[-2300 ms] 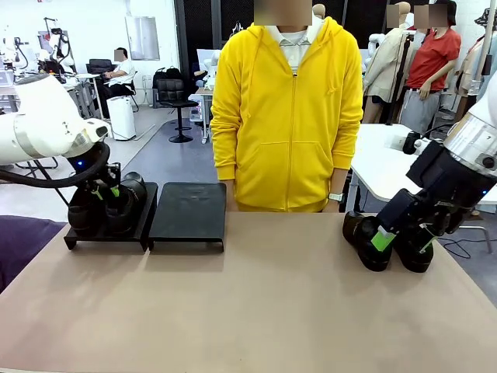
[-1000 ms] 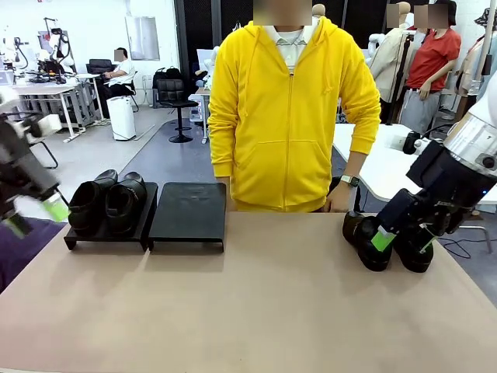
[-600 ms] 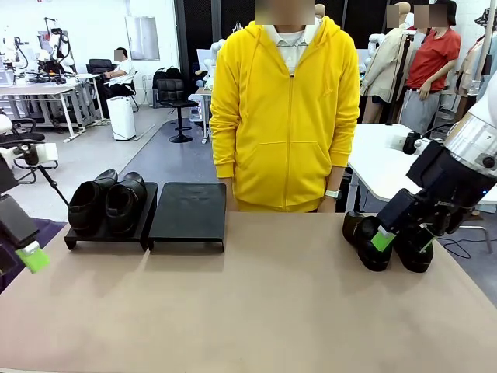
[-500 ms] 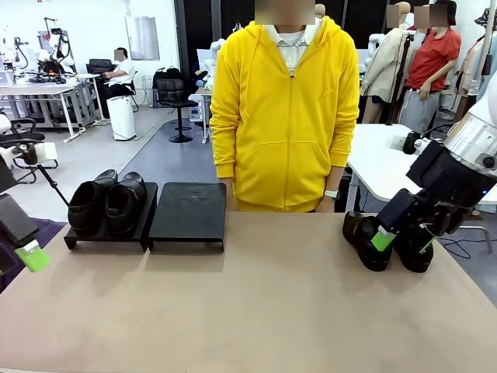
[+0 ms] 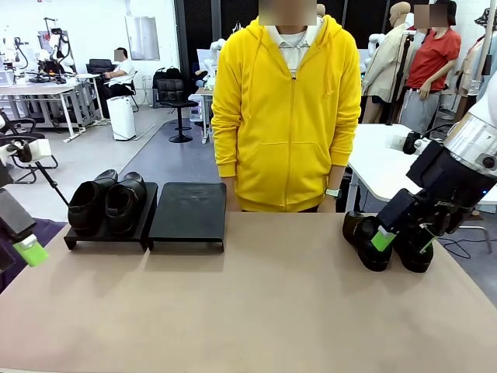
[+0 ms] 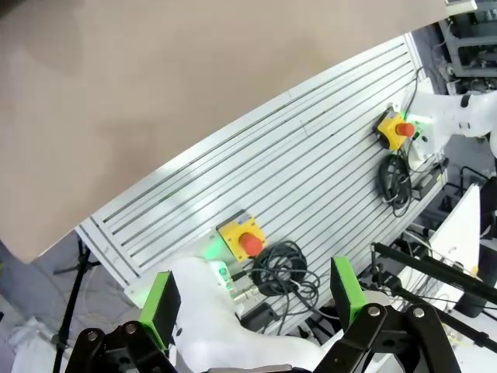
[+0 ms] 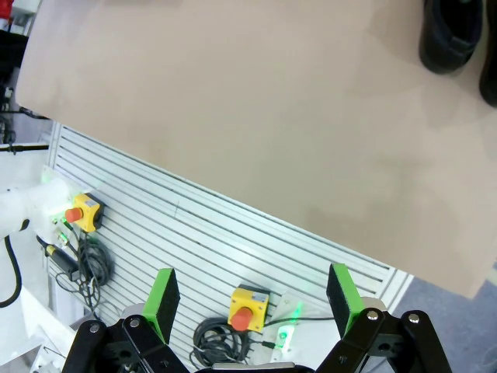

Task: Organize the shoes by placing them on the stand.
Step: Pick up one Shoe and place it in the middle of the table.

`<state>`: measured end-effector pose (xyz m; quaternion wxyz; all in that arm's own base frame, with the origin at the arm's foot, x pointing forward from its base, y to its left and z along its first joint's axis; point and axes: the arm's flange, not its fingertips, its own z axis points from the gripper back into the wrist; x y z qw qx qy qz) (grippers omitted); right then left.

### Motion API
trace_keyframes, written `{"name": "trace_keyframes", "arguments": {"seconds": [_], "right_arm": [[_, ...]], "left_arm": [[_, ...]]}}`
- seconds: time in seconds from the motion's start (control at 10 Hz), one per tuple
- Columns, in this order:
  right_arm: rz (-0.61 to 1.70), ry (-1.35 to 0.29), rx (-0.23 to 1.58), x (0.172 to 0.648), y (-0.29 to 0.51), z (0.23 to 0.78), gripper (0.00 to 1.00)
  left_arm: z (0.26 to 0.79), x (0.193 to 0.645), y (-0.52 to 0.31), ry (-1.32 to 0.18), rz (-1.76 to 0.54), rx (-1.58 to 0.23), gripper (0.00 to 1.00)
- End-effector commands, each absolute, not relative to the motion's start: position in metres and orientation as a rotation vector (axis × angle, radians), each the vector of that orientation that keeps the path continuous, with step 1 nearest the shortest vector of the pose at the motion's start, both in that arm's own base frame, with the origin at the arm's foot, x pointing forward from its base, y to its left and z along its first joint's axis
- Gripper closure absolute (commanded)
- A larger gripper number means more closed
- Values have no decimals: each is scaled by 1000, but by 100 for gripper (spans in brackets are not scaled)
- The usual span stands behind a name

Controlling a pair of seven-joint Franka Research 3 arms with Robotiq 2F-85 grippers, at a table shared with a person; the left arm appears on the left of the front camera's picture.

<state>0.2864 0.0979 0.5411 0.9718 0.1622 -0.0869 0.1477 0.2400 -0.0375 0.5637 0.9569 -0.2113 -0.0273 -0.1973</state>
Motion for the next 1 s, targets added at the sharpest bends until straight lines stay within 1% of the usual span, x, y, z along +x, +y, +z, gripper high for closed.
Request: {"name": "trace_keyframes", "arguments": {"seconds": [0.0, 0.2, 0.3, 0.4, 0.5, 0.6, 0.7, 0.8, 0.9], "right_arm": [[313, -177, 356, 288, 98, 541, 0], [313, -177, 356, 288, 98, 541, 0], [298, -175, 328, 286, 98, 541, 0], [255, -152, 183, 305, 98, 549, 0], [255, -121, 58, 357, 97, 558, 0], [256, -126, -11, 416, 94, 557, 0], [240, -190, 2, 463, 90, 544, 0], [146, -329, -27, 498, 75, 523, 0], [113, -390, -13, 518, 59, 507, 0]], "left_arm": [[566, 242, -39, -60, -387, -445, 0], [566, 242, -39, -60, -387, -445, 0], [566, 242, -39, -60, -387, -445, 0], [566, 242, -39, -60, -387, -445, 0], [566, 242, -39, -60, -387, -445, 0], [566, 242, -39, -60, -387, -445, 0], [566, 242, -39, -60, -387, -445, 0], [566, 242, -39, -60, -387, -445, 0], [566, 242, -39, -60, -387, -445, 0]]}}
